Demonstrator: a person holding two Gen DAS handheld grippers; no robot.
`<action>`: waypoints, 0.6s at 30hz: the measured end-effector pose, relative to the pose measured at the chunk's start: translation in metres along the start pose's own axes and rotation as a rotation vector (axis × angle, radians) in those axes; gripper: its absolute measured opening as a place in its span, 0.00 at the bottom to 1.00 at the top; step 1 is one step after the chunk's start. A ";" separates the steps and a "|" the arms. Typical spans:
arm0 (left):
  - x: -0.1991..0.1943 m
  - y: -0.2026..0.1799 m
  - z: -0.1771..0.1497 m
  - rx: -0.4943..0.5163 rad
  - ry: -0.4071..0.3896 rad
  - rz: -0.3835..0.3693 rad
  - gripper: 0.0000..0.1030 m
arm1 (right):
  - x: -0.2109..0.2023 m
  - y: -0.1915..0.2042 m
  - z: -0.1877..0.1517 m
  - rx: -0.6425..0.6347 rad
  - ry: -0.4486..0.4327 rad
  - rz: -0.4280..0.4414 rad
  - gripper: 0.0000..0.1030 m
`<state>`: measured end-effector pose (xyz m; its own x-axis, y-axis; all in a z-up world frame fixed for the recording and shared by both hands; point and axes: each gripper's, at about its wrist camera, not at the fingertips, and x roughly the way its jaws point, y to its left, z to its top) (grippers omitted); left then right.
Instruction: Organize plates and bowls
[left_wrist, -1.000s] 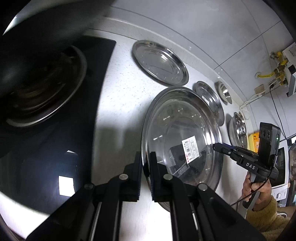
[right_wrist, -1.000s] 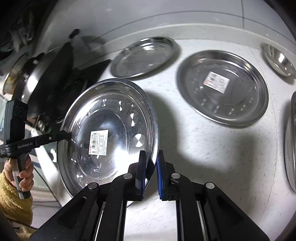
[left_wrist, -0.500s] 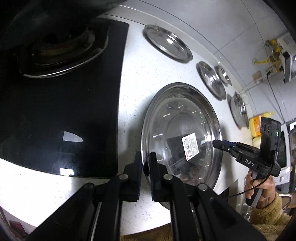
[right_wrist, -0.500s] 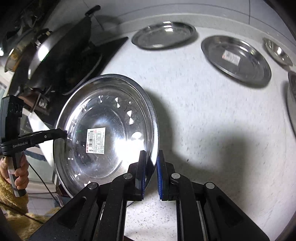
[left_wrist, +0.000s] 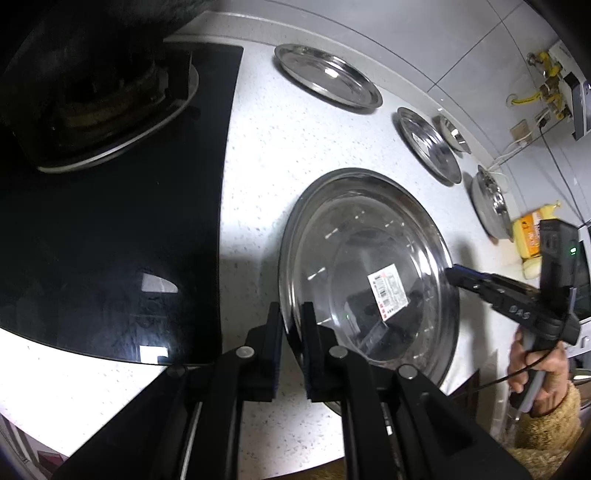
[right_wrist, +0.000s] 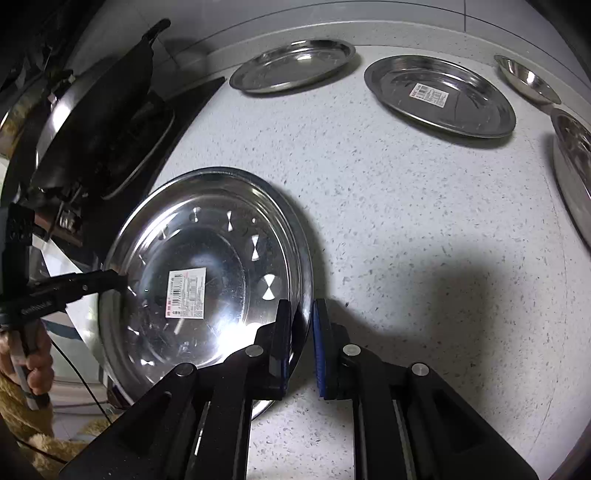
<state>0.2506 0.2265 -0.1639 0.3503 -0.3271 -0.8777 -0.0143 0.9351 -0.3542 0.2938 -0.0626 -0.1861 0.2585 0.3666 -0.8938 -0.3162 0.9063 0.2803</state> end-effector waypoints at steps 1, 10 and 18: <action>-0.001 -0.001 0.000 0.001 -0.004 0.009 0.09 | -0.002 0.000 -0.001 -0.002 -0.009 0.006 0.12; -0.019 -0.009 0.007 0.046 -0.065 0.092 0.09 | -0.034 -0.028 0.001 -0.008 -0.077 -0.009 0.33; -0.039 -0.058 0.041 0.014 -0.213 -0.058 0.09 | -0.068 -0.065 0.035 -0.039 -0.148 -0.017 0.35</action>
<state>0.2759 0.1908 -0.0957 0.5399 -0.3459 -0.7674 0.0246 0.9177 -0.3964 0.3284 -0.1390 -0.1311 0.3952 0.3808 -0.8359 -0.3452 0.9049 0.2490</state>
